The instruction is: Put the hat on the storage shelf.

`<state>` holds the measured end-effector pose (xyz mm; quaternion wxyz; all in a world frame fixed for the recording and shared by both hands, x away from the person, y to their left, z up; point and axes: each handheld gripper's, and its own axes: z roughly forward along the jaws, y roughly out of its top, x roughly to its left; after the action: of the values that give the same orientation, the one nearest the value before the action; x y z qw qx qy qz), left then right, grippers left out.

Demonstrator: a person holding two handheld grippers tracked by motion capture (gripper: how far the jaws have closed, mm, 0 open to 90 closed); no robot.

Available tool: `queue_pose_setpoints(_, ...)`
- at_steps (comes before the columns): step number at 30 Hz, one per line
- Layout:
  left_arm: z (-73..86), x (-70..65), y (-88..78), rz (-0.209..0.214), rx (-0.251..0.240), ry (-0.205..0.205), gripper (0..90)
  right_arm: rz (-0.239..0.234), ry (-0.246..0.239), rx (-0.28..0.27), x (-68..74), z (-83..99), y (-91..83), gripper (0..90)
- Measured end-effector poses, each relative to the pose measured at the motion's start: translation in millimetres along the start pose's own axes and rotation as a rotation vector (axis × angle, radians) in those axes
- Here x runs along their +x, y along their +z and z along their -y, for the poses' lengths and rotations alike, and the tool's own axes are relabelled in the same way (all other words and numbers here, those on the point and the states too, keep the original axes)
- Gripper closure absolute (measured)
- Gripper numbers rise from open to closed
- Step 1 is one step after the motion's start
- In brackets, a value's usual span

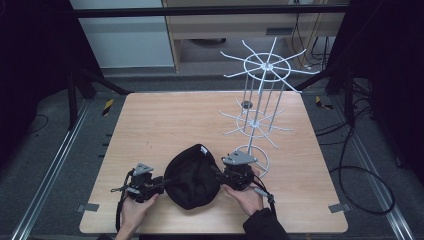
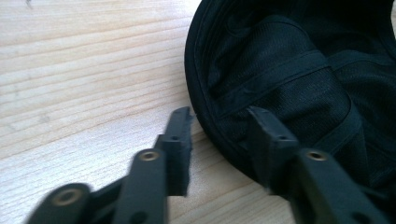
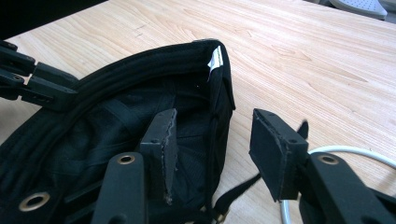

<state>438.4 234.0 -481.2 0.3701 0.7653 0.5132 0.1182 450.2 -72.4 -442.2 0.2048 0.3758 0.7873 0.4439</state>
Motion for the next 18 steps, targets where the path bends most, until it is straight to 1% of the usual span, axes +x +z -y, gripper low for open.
queue_pose_setpoints(3, -0.2, -0.2, 3.2, -0.005, 0.011, 0.002, 69.7, 0.002, -0.007, 0.005, 0.8, -2.8, 5.4, 50.8)
queue_pose_setpoints(4, -0.3, -0.4, 3.6, -0.006, 0.013, 0.003, 69.7, 0.002, -0.007, 0.005, 0.8, -2.8, 5.4, 50.8)
queue_pose_setpoints(5, -0.3, -0.9, 4.0, -0.009, 0.015, 0.011, 73.5, 0.002, -0.012, 0.010, 2.0, -4.1, 8.9, 50.6)
queue_pose_setpoints(7, -0.3, -1.1, 4.1, -0.010, 0.014, 0.013, 77.8, 0.004, -0.014, 0.015, 2.7, -4.7, 10.9, 50.4)
queue_pose_setpoints(8, -0.3, -1.2, 4.0, -0.010, 0.014, 0.016, 77.8, 0.008, -0.016, 0.020, 3.3, -5.1, 13.1, 50.1)
queue_pose_setpoints(11, -0.2, -1.5, 3.2, -0.011, 0.006, 0.028, 82.8, 0.021, -0.011, 0.046, 3.4, -5.1, 22.1, 49.5)
queue_pose_setpoints(12, 0.0, -1.9, 2.7, -0.013, 0.003, 0.031, 82.8, 0.021, -0.011, 0.046, 3.4, -5.1, 22.1, 49.5)
queue_pose_setpoints(14, -0.1, -2.5, 0.9, -0.012, -0.006, 0.038, 83.4, 0.031, -0.011, 0.071, 3.1, -3.4, 25.8, 50.1)
queue_pose_setpoints(15, -0.2, -3.1, 0.0, -0.014, -0.014, 0.044, 83.6, 0.032, -0.015, 0.080, 2.3, -2.1, 27.3, 50.9)
queue_pose_setpoints(16, -0.4, -4.0, -0.7, -0.019, -0.022, 0.052, 83.7, 0.028, -0.009, 0.091, 1.8, -0.6, 28.4, 53.1)
queue_pose_setpoints(18, -0.7, -5.8, -2.0, -0.023, -0.031, 0.061, 83.9, 0.020, 0.000, 0.115, -0.2, 2.1, 29.6, 59.5)
